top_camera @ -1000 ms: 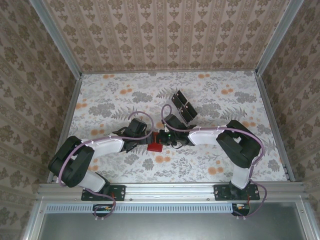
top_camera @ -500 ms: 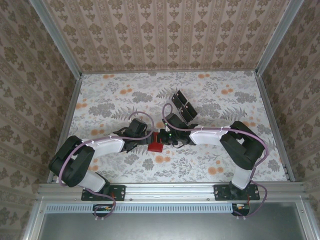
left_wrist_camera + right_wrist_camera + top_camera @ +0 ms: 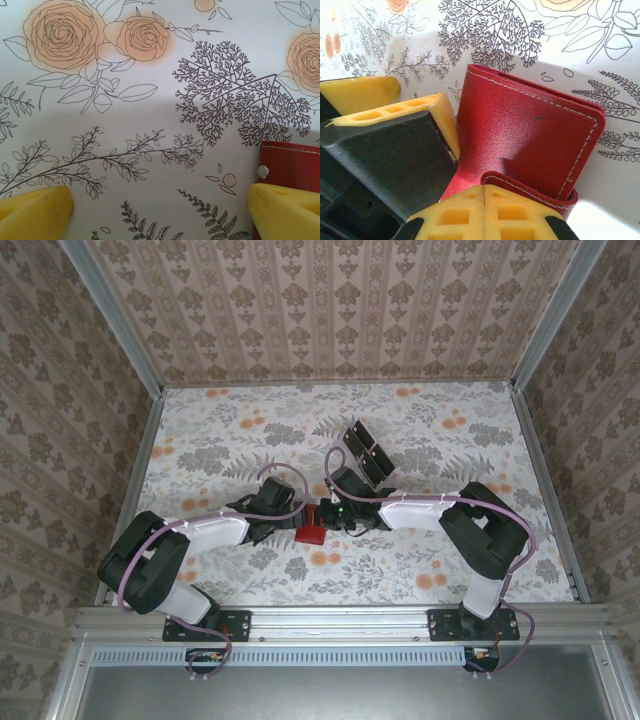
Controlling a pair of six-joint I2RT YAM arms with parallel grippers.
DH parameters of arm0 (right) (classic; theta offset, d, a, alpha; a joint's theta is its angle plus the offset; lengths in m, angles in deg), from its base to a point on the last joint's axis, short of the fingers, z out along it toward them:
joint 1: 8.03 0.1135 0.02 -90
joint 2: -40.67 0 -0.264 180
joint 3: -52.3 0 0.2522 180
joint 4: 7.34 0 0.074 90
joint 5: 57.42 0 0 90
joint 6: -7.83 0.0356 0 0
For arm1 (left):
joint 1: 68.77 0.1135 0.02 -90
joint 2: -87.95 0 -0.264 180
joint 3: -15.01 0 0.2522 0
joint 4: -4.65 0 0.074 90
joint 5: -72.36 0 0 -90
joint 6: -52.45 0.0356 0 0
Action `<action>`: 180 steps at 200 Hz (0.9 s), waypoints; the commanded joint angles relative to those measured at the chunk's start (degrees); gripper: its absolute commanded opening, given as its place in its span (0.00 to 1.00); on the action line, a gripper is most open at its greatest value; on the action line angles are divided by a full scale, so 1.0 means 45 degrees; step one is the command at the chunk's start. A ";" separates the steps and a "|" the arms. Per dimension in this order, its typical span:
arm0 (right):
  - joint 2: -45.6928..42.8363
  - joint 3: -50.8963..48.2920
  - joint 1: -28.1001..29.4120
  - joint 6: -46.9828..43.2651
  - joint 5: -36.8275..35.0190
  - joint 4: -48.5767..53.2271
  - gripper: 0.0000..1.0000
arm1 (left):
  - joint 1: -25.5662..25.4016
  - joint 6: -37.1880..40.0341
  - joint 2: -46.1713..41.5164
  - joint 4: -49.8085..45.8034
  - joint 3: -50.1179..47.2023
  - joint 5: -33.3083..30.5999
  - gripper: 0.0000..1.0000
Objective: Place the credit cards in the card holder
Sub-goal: Close the button on the card holder.
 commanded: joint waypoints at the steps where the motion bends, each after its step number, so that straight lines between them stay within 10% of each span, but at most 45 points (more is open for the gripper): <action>1: 0.0373 -0.0234 -0.0038 0.0038 0.0167 -0.0099 0.00 | -0.0044 -0.0265 0.0731 -0.0112 -0.0490 0.1138 1.00; 180: 0.2117 -0.0203 -0.0051 0.0010 -0.0663 0.2482 0.00 | -0.0064 -0.0341 0.0670 -0.0125 -0.0551 0.1265 1.00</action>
